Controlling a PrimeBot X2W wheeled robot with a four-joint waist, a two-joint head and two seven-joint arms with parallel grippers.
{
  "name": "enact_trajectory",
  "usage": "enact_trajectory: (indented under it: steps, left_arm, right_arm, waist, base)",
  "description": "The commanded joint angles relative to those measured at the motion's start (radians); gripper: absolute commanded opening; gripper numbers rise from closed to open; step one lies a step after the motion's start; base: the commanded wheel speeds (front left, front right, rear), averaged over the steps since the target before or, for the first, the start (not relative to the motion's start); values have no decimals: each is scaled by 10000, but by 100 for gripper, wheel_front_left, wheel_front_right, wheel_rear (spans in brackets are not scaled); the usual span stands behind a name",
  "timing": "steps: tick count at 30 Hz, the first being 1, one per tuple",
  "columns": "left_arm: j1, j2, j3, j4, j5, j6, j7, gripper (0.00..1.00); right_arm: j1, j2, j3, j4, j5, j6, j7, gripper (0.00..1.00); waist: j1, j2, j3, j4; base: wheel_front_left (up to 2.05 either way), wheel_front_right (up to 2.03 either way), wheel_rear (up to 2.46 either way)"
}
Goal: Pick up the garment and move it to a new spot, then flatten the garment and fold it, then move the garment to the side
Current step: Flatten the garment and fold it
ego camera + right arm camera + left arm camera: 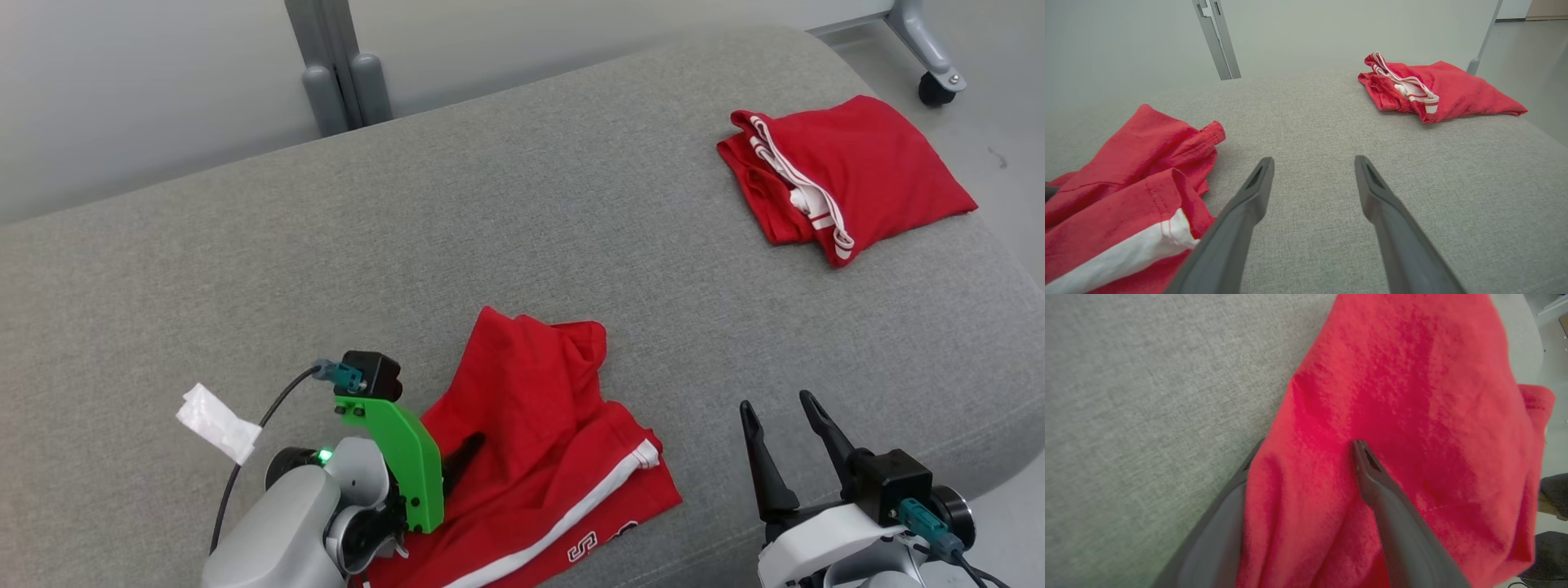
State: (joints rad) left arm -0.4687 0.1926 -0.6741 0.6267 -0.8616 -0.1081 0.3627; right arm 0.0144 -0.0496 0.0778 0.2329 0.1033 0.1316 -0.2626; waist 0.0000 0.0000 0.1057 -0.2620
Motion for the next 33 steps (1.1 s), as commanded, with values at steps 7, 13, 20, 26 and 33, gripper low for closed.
enact_trajectory:
  steps: [7, 13, 20, 26, 33]
  left_arm:
    - [-817, 320, -173, -216, -18, -208, -448, 0]
    - [-1884, 400, 467, 453, 953, 494, -3127, 0]
    - [-3414, 856, 920, 1911, 1736, 1185, -5027, 0]
    - [-4235, 1206, 1279, 3345, 2098, 1865, -6002, 22]
    - [-4256, 1332, 2259, 3407, 2084, 2499, -6295, 100]
  right_arm:
    - [-236, -14, -9, -25, 122, -19, -29, 100]
    - [-475, -14, 107, -25, 188, -19, -29, 100]
    - [-698, -16, 278, -35, 251, -19, -29, 100]
    - [-797, -12, 429, -20, 248, -19, -29, 100]
    - [-659, -16, 243, -90, 333, -18, -29, 100]
  waist:
    - [0, 0, 311, -360]
    - [0, 0, 506, -529]
    - [0, 0, 941, -910]
    - [0, 0, 1260, -1216]
    - [0, 0, 1365, -1139]
  base:
    - [0, 0, 0]
    - [0, 0, 0]
    - [0, 0, 0]
    - [0, 0, 0]
    - [0, 0, 0]
